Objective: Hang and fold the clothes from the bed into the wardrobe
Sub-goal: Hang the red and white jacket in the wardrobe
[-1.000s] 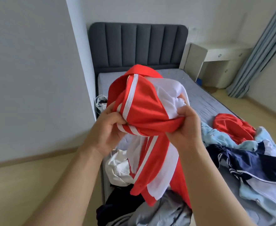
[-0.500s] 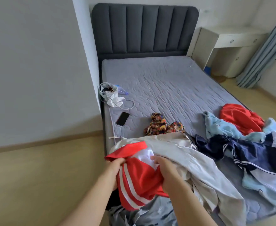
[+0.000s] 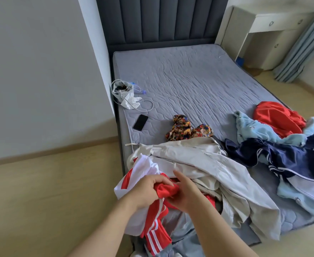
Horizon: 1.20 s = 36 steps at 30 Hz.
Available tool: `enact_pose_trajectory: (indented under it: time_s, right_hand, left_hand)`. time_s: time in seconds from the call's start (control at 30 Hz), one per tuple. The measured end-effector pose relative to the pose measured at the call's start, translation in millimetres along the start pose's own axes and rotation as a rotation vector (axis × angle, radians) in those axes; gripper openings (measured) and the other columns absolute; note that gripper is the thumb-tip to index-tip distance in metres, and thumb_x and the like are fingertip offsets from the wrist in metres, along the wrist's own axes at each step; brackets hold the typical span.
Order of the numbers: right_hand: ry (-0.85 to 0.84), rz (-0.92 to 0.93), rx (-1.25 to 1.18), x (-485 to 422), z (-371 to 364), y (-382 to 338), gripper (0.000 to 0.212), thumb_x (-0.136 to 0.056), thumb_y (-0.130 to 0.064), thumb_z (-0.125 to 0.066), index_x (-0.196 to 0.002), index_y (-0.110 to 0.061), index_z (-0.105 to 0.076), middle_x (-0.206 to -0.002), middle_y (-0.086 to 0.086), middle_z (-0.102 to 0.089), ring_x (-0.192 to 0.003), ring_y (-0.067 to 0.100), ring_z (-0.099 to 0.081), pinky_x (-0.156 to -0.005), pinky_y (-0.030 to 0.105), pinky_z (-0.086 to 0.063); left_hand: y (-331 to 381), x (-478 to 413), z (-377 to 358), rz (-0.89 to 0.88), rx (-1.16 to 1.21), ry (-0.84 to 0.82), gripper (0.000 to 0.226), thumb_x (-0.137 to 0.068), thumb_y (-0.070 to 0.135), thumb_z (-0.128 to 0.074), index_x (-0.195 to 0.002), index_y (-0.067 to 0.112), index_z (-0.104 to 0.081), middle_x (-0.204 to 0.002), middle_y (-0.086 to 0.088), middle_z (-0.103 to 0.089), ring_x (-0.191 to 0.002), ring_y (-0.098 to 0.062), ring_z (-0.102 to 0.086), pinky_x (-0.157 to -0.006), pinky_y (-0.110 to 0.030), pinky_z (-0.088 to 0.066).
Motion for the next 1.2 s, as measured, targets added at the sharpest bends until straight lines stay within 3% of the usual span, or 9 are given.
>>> enact_pose_trajectory:
  time_s: [0.07,0.2,0.4,0.5,0.67,0.77,0.87,1.0,1.2]
  right_hand:
    - [0.154,0.027,0.035,-4,10,-2,0.010,-0.086,0.001,-0.048,-0.079,0.003,-0.055,-0.072,0.016,-0.052,-0.064,0.026,-0.052,-0.057,0.031,-0.045]
    - [0.372,0.175,0.168,-3,21,-17,0.023,-0.077,0.013,-0.039,-0.061,-0.002,-0.042,-0.059,0.009,-0.035,-0.057,0.020,-0.036,-0.054,0.030,-0.030]
    - [0.182,0.351,0.545,13,-15,-33,0.033,-0.066,0.014,-0.031,-0.057,-0.010,-0.051,-0.053,0.005,-0.034,-0.053,0.017,-0.029,-0.050,0.024,-0.019]
    - [0.039,0.381,0.680,24,-33,-33,0.028,-0.057,0.008,-0.033,-0.060,-0.010,-0.054,-0.057,0.006,-0.037,-0.059,0.021,-0.032,-0.050,0.026,-0.022]
    - [0.010,0.483,0.869,48,-41,-45,0.007,-0.047,-0.012,-0.048,-0.049,-0.019,-0.049,-0.051,-0.003,-0.036,-0.054,0.016,-0.033,-0.045,0.023,-0.025]
    - [0.098,0.641,1.198,55,-44,-56,0.016,-0.071,-0.014,-0.062,-0.062,-0.022,-0.051,-0.053,-0.009,-0.044,-0.050,0.007,-0.041,-0.041,0.012,-0.029]
    - [0.300,0.771,1.315,57,-43,-61,0.013,-0.080,-0.008,-0.052,-0.072,-0.019,-0.054,-0.064,-0.004,-0.050,-0.068,0.018,-0.053,-0.054,0.023,-0.036]
    - [0.445,0.815,1.082,61,-40,-62,0.025,-0.084,-0.004,-0.043,-0.083,-0.023,-0.059,-0.076,-0.001,-0.055,-0.086,0.027,-0.057,-0.062,0.027,-0.035]
    - [0.548,1.100,0.514,96,-60,-92,0.034,-0.079,0.002,-0.043,-0.082,-0.029,-0.057,-0.068,-0.015,-0.052,-0.062,0.002,-0.046,-0.050,0.008,-0.033]
  left_hand:
    - [6,10,-5,0.025,-0.012,-0.157,0.038,-0.081,-0.006,-0.064,-0.077,0.031,-0.074,-0.101,0.014,-0.068,-0.102,0.003,-0.060,-0.091,-0.014,-0.045]
    - [8,27,9,0.157,0.093,-0.399,0.041,-0.075,-0.004,-0.050,-0.076,0.028,-0.076,-0.105,0.010,-0.070,-0.102,-0.002,-0.063,-0.083,-0.017,-0.050]
    - [-7,-3,48,0.080,-0.473,0.177,0.041,-0.090,0.008,-0.046,-0.125,0.029,-0.053,-0.132,0.003,-0.050,-0.124,-0.020,-0.046,-0.100,-0.037,-0.041]
    - [-10,-14,45,-0.032,-0.669,0.158,0.065,-0.085,0.002,-0.050,-0.141,0.030,-0.033,-0.145,0.001,-0.028,-0.139,-0.021,-0.022,-0.106,-0.036,-0.034]
    - [-10,-14,60,0.079,-0.755,0.376,0.007,-0.086,0.037,-0.054,-0.084,0.030,-0.057,-0.083,0.011,-0.052,-0.099,-0.024,-0.055,-0.081,-0.033,-0.039]
    - [-7,-8,75,0.159,-0.516,0.612,0.022,-0.083,0.023,-0.047,-0.062,0.024,-0.038,-0.062,0.007,-0.050,-0.064,-0.023,-0.051,-0.050,-0.026,-0.028]
    - [11,-3,83,0.114,-0.397,0.717,0.016,-0.073,0.013,-0.046,-0.064,0.023,-0.037,-0.059,0.002,-0.051,-0.057,-0.023,-0.050,-0.045,-0.026,-0.026]
    - [40,12,105,0.047,-0.444,0.810,0.013,-0.067,0.018,-0.052,-0.066,0.025,-0.042,-0.058,0.003,-0.056,-0.057,-0.020,-0.055,-0.045,-0.025,-0.030]
    - [50,42,149,0.148,-0.654,0.908,0.012,-0.086,0.018,-0.054,-0.075,0.025,-0.051,-0.080,0.004,-0.055,-0.074,-0.024,-0.052,-0.054,-0.027,-0.033]
Point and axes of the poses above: each hand's wrist, its own x-axis away from the middle knuckle, its own z-axis out of the back of the hand, y = z × x, the point moved 6 cm from there along -x, towards the middle knuckle
